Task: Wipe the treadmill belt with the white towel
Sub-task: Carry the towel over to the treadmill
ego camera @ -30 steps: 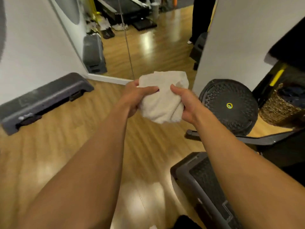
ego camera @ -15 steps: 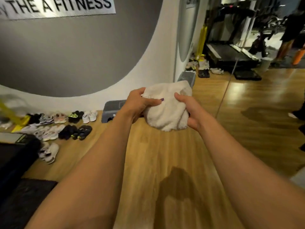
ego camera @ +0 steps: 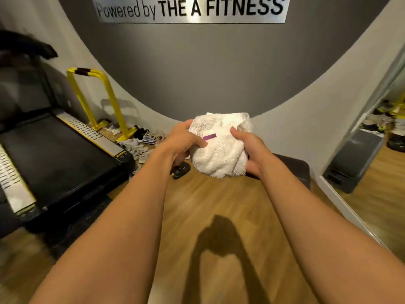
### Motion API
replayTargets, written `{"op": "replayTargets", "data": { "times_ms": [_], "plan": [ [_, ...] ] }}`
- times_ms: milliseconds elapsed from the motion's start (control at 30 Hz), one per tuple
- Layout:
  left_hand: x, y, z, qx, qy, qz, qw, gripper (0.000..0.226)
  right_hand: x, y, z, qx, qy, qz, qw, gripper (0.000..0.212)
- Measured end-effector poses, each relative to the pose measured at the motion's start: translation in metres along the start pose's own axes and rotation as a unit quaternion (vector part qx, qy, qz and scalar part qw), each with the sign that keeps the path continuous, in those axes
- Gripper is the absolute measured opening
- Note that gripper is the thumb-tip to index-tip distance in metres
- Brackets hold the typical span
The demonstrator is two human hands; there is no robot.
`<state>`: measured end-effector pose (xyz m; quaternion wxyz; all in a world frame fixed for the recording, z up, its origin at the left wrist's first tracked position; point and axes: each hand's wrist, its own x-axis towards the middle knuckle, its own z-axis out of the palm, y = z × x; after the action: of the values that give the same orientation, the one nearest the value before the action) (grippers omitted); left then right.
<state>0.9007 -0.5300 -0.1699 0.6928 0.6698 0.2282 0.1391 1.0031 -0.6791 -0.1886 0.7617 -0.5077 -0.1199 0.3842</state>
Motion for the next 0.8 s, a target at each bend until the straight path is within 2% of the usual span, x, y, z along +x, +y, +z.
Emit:
{"op": "replayTargets", "data": {
  "times_ms": [300, 500, 600, 800],
  "plan": [
    [0.104, 0.010, -0.108, -0.081, 0.156, -0.001, 0.984, 0.055, 0.174, 0.001, 0.090, -0.050, -0.093, 0.051, 0.993, 0.027],
    [0.136, 0.011, -0.176, -0.134, 0.267, 0.019, 0.954, 0.047, 0.266, 0.014, 0.160, -0.090, -0.180, 0.101, 0.974, 0.035],
    [0.145, 0.012, -0.217, -0.155, 0.320, 0.033, 0.934, 0.048, 0.303, 0.025, 0.208, -0.110, -0.226, 0.122, 0.960, 0.031],
    [0.168, -0.007, -0.331, -0.170, 0.395, 0.043, 0.902, 0.042, 0.378, 0.078, 0.308, -0.139, -0.282, 0.165, 0.935, 0.032]
  ]
}}
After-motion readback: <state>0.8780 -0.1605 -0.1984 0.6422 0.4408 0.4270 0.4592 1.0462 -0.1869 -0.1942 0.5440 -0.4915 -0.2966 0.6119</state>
